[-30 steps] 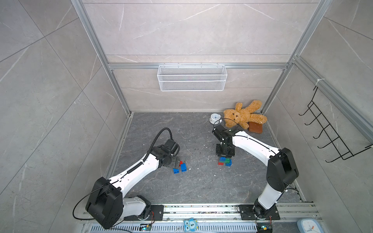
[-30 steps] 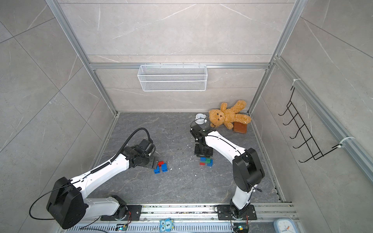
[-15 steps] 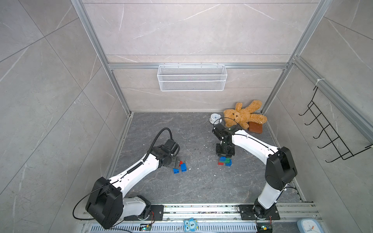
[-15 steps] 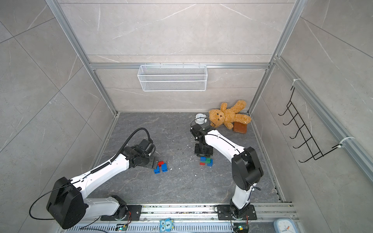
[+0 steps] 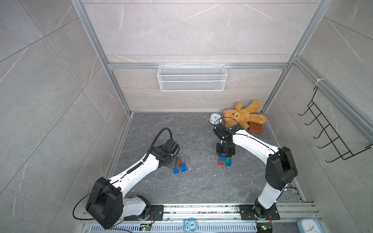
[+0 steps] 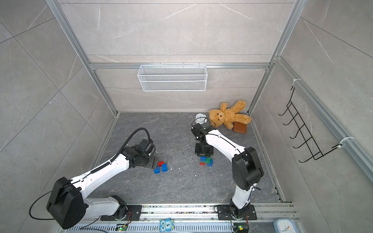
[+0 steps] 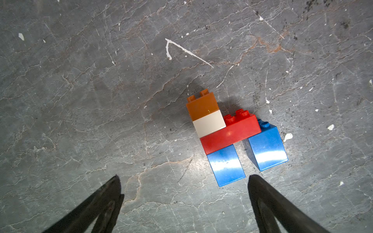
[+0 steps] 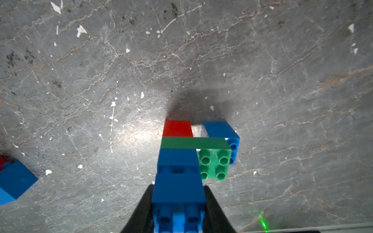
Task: Assemble the letter h with lego
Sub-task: Assemble the lego brick with the lego brick.
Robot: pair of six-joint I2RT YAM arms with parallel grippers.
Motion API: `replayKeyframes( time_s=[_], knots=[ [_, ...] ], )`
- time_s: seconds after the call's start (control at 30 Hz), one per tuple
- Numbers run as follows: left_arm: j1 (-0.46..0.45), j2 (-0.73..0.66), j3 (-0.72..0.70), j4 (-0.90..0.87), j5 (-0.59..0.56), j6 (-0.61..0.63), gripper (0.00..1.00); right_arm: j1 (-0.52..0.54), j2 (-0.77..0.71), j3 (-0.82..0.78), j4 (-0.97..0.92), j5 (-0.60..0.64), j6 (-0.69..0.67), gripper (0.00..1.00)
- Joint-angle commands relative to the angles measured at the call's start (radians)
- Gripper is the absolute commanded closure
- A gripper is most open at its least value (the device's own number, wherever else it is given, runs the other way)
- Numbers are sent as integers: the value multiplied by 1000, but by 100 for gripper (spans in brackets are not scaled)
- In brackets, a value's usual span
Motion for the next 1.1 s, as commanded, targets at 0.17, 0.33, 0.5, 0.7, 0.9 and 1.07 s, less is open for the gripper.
replayKeyframes(
  time_s=[0.17, 0.33, 0.5, 0.7, 0.9, 1.07],
  knots=[
    [-4, -2, 32, -21, -5, 16, 0, -11, 20, -51, -36, 11, -3, 100],
    [-4, 2, 34, -20, 1, 17, 0, -10, -2, -18, -84, -9, 1, 100],
    [-5, 3, 34, -19, 3, 16, 0, -10, -8, 27, -110, -21, -3, 100],
    [-4, 2, 33, -21, -1, 17, 0, -9, 23, 76, -128, -17, -23, 100],
    [-3, 2, 33, -20, -2, 17, 0, -11, 54, 93, -125, -17, -47, 100],
    [-3, 3, 33, -20, -5, 17, 0, -14, 62, 67, -107, -22, -46, 100]
  ],
)
